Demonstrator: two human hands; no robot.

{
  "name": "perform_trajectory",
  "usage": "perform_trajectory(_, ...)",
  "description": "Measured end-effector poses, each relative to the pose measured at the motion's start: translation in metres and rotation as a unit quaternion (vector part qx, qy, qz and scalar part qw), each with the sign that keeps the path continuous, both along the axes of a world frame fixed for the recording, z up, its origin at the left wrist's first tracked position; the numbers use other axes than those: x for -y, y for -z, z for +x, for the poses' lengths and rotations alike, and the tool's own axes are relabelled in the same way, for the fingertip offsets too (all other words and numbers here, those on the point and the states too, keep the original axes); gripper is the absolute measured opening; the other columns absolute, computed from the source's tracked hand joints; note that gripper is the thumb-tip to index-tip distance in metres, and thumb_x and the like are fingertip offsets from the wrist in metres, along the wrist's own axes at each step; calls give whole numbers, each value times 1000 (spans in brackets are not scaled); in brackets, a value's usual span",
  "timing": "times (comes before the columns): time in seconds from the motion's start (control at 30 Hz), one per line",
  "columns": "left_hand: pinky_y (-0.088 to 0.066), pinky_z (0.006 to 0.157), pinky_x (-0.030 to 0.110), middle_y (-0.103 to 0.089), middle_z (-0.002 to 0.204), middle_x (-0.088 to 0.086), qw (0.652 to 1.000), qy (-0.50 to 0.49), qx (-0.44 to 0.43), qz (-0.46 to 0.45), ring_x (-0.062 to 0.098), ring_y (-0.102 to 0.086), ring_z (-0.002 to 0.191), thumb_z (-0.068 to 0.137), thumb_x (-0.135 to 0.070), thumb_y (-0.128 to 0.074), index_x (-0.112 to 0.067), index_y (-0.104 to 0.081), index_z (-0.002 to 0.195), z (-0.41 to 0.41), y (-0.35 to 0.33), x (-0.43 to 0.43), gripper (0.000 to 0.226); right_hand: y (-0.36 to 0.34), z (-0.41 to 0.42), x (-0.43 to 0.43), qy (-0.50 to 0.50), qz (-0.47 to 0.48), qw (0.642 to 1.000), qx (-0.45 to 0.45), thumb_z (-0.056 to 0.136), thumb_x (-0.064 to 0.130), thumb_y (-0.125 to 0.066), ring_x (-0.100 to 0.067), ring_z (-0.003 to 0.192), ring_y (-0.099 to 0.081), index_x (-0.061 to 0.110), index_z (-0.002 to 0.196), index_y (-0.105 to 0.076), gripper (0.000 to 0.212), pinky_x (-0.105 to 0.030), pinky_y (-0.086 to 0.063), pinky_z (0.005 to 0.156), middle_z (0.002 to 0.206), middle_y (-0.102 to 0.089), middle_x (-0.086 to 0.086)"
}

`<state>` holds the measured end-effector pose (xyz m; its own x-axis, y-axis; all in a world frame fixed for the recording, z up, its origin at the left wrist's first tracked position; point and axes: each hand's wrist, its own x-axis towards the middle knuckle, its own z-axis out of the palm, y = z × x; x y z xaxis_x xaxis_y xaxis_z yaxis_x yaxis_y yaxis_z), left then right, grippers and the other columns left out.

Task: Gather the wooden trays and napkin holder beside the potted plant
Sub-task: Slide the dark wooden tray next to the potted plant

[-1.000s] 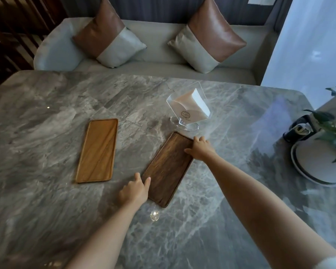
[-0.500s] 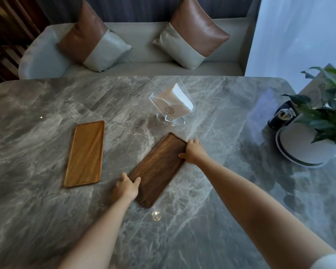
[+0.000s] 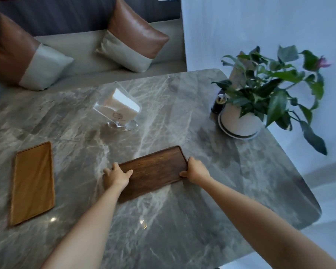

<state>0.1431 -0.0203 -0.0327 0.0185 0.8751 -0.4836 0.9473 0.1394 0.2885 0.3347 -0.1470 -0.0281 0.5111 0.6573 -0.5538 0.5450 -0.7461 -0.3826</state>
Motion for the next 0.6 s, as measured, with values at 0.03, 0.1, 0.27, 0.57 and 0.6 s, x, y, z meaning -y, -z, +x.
perform_trajectory(0.03, -37, 105, 47, -29, 144, 24, 1000, 16, -3, -1, 41, -34, 132, 86, -39, -60, -10, -32, 138, 10, -1, -1, 66, -1, 5, 8, 12, -5, 1000, -3, 86, 29, -67, -35, 112, -56, 1, 119, -47, 47, -40, -49, 87, 124, -57, -20)
perform_trajectory(0.1, -36, 106, 47, -29, 145, 23, 999, 53, -3, -1, 40, -35, 132, 83, -39, -64, -12, -32, 139, 30, -2, -3, 70, -1, 13, 22, 39, -15, 999, -15, 86, 28, -68, -36, 111, -57, 1, 118, -47, 47, -41, -50, 86, 122, -58, -20)
perform_trajectory(0.27, -28, 112, 43, -30, 148, 19, 984, 176, -16, 16, 37, -28, 136, 80, -38, -67, -11, -28, 142, 88, -4, -7, 78, 4, 32, 47, 114, -7, 992, -57, 84, 21, -70, -40, 109, -59, 1, 123, -41, 52, -47, -53, 90, 122, -57, -25)
perform_trajectory(0.57, -20, 117, 47, -3, 160, 9, 934, 353, -48, -25, 36, -10, 144, 73, -30, -74, -18, -10, 149, 183, -6, -28, 100, 7, 59, 67, 292, 44, 937, -185, 93, -2, -51, -10, 34, -54, 2, 134, -26, 48, -16, -44, 24, 67, -45, -3)
perform_trajectory(0.6, -20, 117, 46, -2, 160, 8, 928, 369, -48, -24, 35, -9, 145, 72, -29, -74, -17, -9, 149, 193, -6, -30, 101, 8, 61, 67, 289, 54, 938, -183, 91, -5, -54, -10, 38, -53, 2, 140, -19, 60, -16, -44, 25, 66, -46, -2)
